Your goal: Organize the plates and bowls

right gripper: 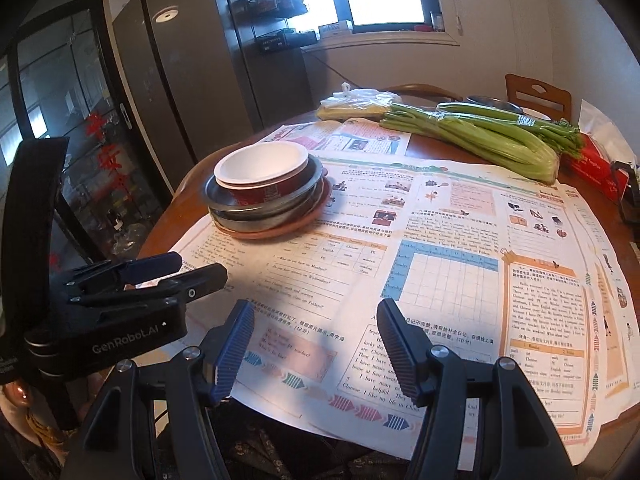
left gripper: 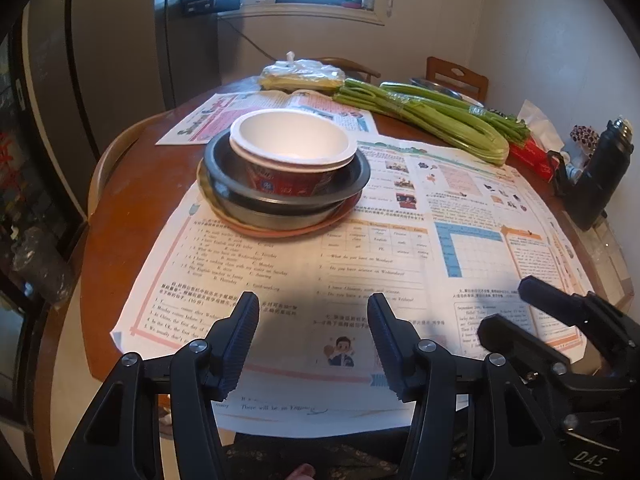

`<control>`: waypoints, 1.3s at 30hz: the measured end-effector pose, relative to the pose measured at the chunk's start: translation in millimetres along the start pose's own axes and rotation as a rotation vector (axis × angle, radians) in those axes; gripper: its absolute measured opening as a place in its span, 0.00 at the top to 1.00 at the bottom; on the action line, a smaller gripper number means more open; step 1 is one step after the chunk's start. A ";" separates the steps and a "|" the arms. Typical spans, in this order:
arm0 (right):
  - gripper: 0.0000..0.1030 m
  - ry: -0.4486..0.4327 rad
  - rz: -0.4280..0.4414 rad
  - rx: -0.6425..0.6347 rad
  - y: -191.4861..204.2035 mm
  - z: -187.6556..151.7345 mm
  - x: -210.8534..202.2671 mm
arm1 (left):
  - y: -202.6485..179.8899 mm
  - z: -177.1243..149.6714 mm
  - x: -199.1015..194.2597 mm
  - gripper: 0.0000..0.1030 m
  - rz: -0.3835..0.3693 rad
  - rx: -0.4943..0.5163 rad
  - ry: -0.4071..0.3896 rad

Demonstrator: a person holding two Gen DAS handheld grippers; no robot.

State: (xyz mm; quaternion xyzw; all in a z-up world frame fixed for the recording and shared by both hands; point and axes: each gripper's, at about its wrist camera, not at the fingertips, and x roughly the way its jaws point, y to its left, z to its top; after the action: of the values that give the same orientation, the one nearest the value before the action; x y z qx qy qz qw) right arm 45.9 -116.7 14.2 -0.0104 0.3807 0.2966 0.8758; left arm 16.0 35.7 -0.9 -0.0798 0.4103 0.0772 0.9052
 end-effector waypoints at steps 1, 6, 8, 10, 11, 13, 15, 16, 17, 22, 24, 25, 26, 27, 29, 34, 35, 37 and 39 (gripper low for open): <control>0.39 0.000 0.000 0.000 0.2 0.5 0.2 | 0.8 -0.5 0.3 0.44 -0.002 -0.001 0.004; 0.39 0.007 -0.006 -0.003 4.0 -0.9 -0.7 | 4.8 -1.7 -1.5 0.44 -0.013 -0.006 0.002; 0.39 0.010 -0.008 -0.004 5.2 -1.6 -1.6 | 5.4 -2.3 -2.3 0.44 -0.013 -0.004 0.002; 0.39 0.008 -0.010 -0.008 6.4 -1.7 -3.5 | 6.3 -2.7 -3.0 0.44 -0.018 -0.005 0.001; 0.39 0.007 -0.011 -0.010 7.2 -1.8 -4.2 | 6.7 -2.9 -3.2 0.44 -0.019 -0.007 0.002; 0.39 0.006 -0.014 -0.013 9.1 -1.8 -5.5 | 7.2 -3.1 -4.6 0.44 -0.020 -0.005 -0.004; 0.39 0.006 -0.016 -0.017 10.4 -2.0 -6.5 | 7.6 -3.6 -5.6 0.44 -0.021 -0.004 -0.005; 0.39 0.009 -0.017 -0.017 11.2 -2.3 -6.7 | 7.8 -4.1 -6.1 0.44 -0.024 -0.002 -0.005; 0.39 0.011 -0.016 -0.017 12.0 -2.8 -7.0 | 8.6 -4.2 -6.1 0.44 -0.026 -0.003 -0.006; 0.39 0.021 -0.022 -0.021 16.3 -3.7 -7.1 | 11.7 -6.3 -8.1 0.44 -0.038 -0.003 -0.007; 0.39 0.022 -0.025 -0.025 18.9 -4.1 -7.4 | 13.6 -7.0 -8.0 0.44 -0.042 -0.005 -0.006; 0.39 0.024 -0.025 -0.025 19.8 -4.1 -7.3 | 14.2 -7.4 -7.8 0.44 -0.043 -0.006 -0.005; 0.39 0.027 -0.026 -0.025 20.4 -3.9 -6.6 | 15.1 -7.5 -7.5 0.44 -0.043 -0.008 -0.004; 0.39 0.030 -0.027 -0.023 20.9 -3.9 -6.1 | 16.6 -7.8 -7.5 0.44 -0.046 -0.012 -0.004; 0.39 0.035 -0.025 -0.021 21.6 -4.2 -5.0 | 18.7 -8.6 -8.5 0.44 -0.047 -0.017 -0.006; 0.39 0.040 -0.024 -0.020 22.6 -4.9 -4.2 | 20.3 -8.7 -9.9 0.44 -0.047 -0.019 -0.010; 0.39 0.037 -0.023 -0.023 23.2 -4.5 -4.4 | 20.1 -9.0 -10.0 0.44 -0.048 -0.018 -0.010; 0.39 0.033 -0.023 -0.028 23.9 -4.4 -5.6 | 20.0 -9.1 -9.7 0.44 -0.048 -0.018 -0.008; 0.39 0.031 -0.022 -0.027 23.9 -4.7 -6.3 | 19.9 -9.1 -10.5 0.44 -0.047 -0.016 -0.008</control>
State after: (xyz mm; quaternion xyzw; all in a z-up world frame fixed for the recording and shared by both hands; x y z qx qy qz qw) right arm 26.8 -101.3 20.1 -0.0312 0.3901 0.2919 0.8727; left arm -1.6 52.4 -0.4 -0.0966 0.4038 0.0594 0.9078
